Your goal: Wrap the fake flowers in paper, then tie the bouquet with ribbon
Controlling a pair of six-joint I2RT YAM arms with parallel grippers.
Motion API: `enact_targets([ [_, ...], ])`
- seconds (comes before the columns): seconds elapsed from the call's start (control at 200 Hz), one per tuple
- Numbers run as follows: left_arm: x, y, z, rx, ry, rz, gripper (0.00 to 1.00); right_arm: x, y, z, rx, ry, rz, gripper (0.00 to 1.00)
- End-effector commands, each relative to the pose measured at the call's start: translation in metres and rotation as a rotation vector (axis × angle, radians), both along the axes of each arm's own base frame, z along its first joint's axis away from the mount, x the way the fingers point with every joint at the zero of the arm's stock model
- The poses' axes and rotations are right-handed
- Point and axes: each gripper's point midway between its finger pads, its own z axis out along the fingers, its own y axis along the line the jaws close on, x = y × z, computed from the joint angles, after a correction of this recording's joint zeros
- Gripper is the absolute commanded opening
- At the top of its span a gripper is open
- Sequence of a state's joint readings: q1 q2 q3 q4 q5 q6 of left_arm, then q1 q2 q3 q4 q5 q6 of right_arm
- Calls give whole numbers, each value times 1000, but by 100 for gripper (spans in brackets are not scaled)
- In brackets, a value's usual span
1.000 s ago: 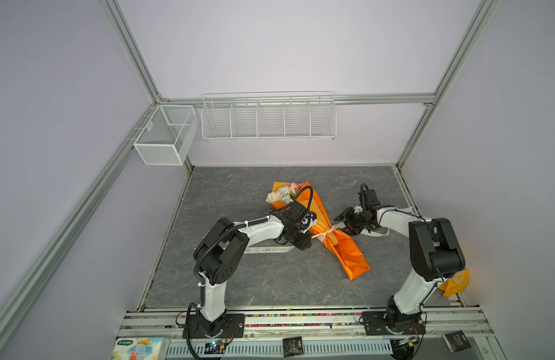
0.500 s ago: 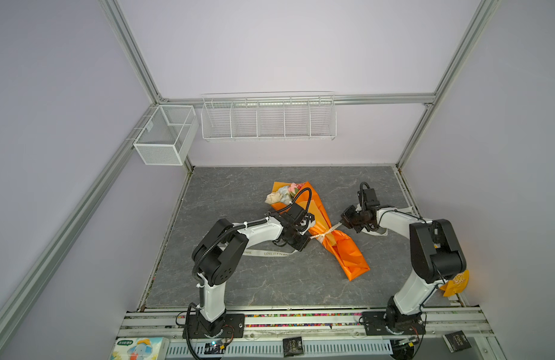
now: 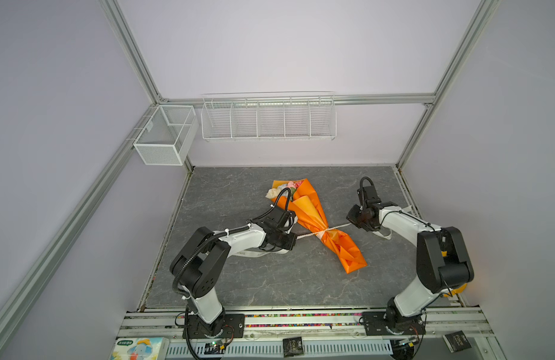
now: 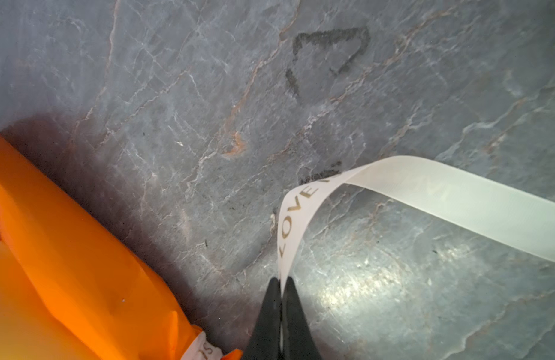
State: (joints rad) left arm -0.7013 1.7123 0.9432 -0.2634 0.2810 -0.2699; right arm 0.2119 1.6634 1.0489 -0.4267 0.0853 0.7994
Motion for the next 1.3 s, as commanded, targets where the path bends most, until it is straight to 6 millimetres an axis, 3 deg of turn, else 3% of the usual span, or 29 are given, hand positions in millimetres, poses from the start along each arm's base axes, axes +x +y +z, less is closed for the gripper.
enact_targets([
  [0.0, 0, 46, -17, 86, 75, 170, 0, 10, -41, 14, -227, -33, -43, 6],
  [0.185, 2, 78, -16, 109, 100, 272, 0, 8, -63, 18, -377, 1, -42, 6],
  [0.205, 2, 82, -17, 105, 106, 285, 0, 7, -56, 18, -396, -1, -14, 6],
  [0.365, 8, 112, -18, 58, 141, 417, 0, 1, -66, 22, -481, 14, -22, 6],
  [0.495, 7, 131, -17, 80, 145, 463, 0, 1, -62, 19, -469, 28, 4, 6],
  [0.57, 7, 124, -13, 51, 149, 421, 0, 5, -44, 16, -388, 17, 66, 6],
  [0.715, 4, 91, 9, -45, 134, 265, 0, 13, 27, 8, -69, -24, 290, 7],
  [0.78, 5, 86, 16, -58, 121, 242, 29, 10, 41, 7, -11, -18, 333, 20],
  [0.875, 9, 83, 28, -84, 89, 240, 48, 5, 45, 13, -1, -29, 365, 36],
  [1.035, 15, 91, 49, -73, 18, 280, 60, -6, 67, 40, 92, -89, 510, 59],
  [1.135, 18, 93, 61, -88, -19, 304, 64, -22, 81, 43, 173, -90, 585, 61],
  [1.295, 23, 98, 77, -98, -65, 344, 72, -54, 92, 28, 291, -29, 628, 64],
])
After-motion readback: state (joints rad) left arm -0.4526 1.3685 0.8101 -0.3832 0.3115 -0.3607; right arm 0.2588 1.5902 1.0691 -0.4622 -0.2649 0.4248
